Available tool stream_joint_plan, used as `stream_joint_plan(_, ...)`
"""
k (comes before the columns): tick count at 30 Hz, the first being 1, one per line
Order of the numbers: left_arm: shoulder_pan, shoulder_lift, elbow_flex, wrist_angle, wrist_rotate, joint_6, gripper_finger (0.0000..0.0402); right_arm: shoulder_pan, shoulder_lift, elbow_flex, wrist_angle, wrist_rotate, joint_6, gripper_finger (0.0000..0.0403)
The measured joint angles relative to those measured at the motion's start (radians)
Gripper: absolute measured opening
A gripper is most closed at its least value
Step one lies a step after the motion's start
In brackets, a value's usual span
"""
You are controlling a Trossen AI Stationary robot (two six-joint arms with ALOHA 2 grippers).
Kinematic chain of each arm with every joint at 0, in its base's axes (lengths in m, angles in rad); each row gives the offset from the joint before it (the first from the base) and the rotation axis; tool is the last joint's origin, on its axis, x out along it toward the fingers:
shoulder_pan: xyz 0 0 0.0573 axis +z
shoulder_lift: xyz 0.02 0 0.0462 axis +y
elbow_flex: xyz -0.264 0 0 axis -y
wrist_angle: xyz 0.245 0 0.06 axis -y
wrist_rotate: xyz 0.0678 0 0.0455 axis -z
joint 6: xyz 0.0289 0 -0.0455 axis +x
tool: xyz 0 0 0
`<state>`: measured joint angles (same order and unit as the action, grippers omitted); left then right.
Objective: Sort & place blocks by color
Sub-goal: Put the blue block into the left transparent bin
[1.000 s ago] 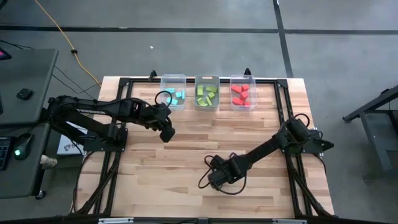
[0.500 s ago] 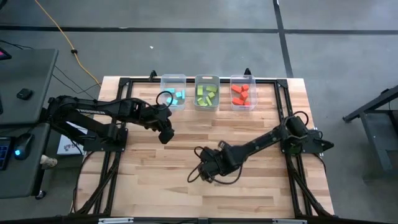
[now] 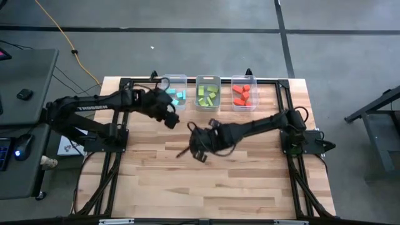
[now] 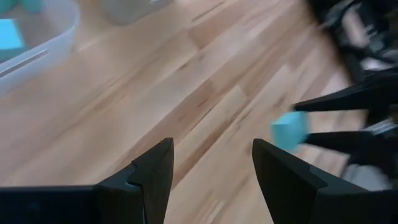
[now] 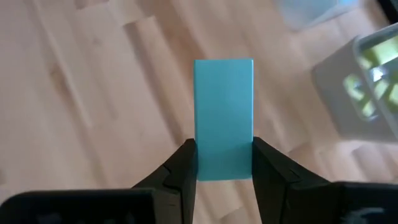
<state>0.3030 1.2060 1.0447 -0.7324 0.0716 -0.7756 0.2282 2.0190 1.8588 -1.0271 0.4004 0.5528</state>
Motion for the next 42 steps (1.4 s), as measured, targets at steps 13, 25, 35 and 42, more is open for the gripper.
stream_joint_plan(13, 0.177, 0.0, 0.0, 0.18, 0.248, 0.017, 0.0197, -0.16, 0.0, 0.077, 0.052, -0.031, -0.227, 0.0097)
stream_joint_plan(25, 0.254, 0.019, 0.0, 0.185, 0.262, 0.072, 0.0197, -0.244, -0.001, 0.111, 0.135, -0.056, -0.326, 0.0097)
stream_joint_plan(35, 0.254, 0.062, 0.0, 0.196, 0.307, 0.099, 0.0197, -0.248, -0.001, 0.111, 0.209, -0.063, -0.371, 0.0097)
stream_joint_plan(42, 0.254, 0.061, 0.0, 0.237, 0.312, 0.099, 0.0174, -0.249, -0.001, 0.111, 0.209, -0.066, -0.371, 0.0097)
